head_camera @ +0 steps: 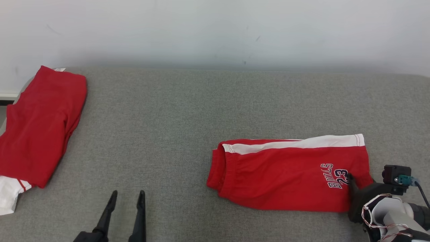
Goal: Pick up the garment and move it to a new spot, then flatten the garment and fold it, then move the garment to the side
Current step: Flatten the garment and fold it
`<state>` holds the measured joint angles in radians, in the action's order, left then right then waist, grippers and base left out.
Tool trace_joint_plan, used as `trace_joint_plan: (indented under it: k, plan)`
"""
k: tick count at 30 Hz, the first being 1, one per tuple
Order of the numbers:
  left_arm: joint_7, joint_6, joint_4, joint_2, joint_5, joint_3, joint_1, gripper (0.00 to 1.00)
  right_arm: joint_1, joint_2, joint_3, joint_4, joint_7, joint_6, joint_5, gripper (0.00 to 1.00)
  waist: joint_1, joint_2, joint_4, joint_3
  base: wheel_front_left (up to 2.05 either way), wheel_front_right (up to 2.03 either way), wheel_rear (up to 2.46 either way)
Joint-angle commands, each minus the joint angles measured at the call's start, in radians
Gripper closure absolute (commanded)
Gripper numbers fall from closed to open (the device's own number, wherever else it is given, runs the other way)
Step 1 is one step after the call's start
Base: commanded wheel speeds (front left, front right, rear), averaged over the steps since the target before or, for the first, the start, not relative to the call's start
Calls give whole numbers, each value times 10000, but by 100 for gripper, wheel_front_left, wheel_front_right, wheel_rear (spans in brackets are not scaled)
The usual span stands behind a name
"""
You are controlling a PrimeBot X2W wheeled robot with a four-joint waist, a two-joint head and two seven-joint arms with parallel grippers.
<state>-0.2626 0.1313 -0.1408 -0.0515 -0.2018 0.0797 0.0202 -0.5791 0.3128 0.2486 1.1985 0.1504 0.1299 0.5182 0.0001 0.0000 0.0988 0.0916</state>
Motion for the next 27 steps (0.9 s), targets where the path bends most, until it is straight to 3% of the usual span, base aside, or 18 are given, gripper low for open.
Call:
trace_joint_plan:
  k: [1,4,10,21,27]
  plan:
    - [-29,-16,34,3,107,-183,120,0,302,-250,167,132,-140,20,139,73,-1,0,13,-60,0,0,0]
    - [-29,-16,118,7,199,-402,240,0,400,-290,238,120,-144,19,314,100,-1,0,43,-143,0,0,0]
    - [-29,-16,35,9,523,-591,464,0,521,-125,258,205,-75,17,646,100,-1,0,85,-318,0,0,0]
    - [-29,-16,-55,-6,556,-1033,831,0,479,853,32,-43,550,3,1323,100,-1,0,-42,-653,0,0,0]
    - [-29,-14,-68,6,536,-1125,907,0,531,456,167,-1014,504,3,1916,100,-1,0,-143,-680,0,0,0]
